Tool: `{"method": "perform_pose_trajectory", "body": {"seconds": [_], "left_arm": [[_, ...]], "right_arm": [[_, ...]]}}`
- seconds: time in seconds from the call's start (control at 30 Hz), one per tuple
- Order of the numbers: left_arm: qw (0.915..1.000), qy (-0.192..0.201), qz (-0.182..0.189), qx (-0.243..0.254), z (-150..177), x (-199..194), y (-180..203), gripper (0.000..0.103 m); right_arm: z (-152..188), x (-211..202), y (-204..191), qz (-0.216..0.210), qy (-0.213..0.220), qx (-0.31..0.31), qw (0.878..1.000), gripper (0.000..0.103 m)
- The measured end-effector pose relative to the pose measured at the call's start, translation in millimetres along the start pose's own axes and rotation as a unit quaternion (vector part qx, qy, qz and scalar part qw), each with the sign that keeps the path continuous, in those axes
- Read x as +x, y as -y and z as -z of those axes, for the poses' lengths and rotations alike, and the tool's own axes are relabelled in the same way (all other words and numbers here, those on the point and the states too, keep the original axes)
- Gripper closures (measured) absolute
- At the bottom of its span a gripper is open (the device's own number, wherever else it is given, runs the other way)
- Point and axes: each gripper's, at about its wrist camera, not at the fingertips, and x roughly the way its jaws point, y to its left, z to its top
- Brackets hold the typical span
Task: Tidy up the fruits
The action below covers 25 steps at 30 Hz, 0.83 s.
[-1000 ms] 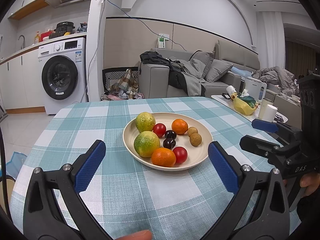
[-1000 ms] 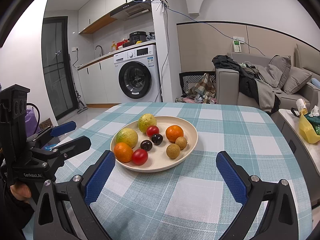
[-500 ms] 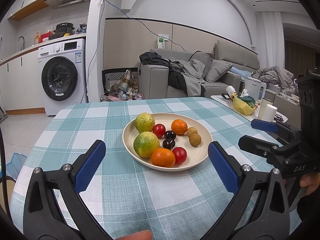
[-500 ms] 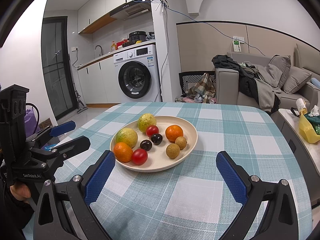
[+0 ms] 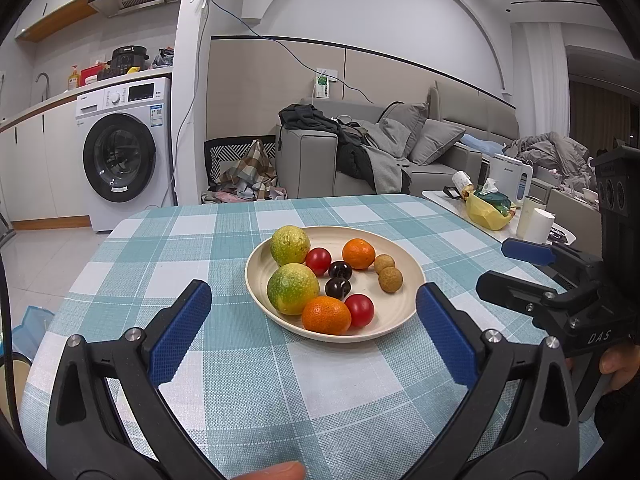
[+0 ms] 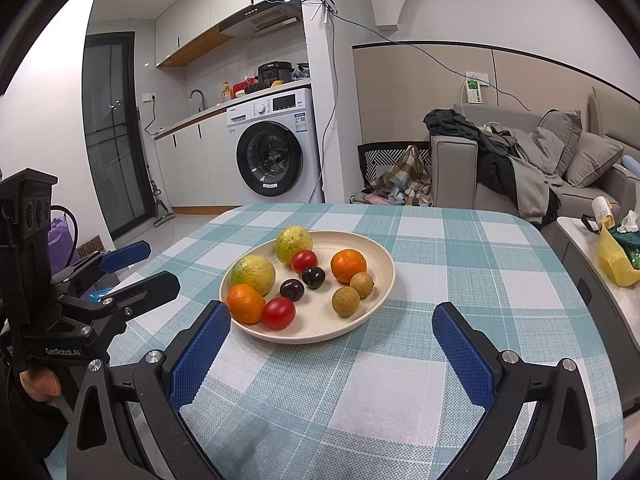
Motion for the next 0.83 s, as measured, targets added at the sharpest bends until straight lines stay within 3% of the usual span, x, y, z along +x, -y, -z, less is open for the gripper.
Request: {"method": "perform_pose_trajectory", "body": {"seconds": [0.83], "left_arm": [[1.0000, 0.006, 0.001, 0.001, -5.0, -1.8, 2.6, 0.001]], "right_arm": [[-0.4, 0.3, -0.5, 0.000, 0.000, 0.000, 1.000, 0.000]]}}
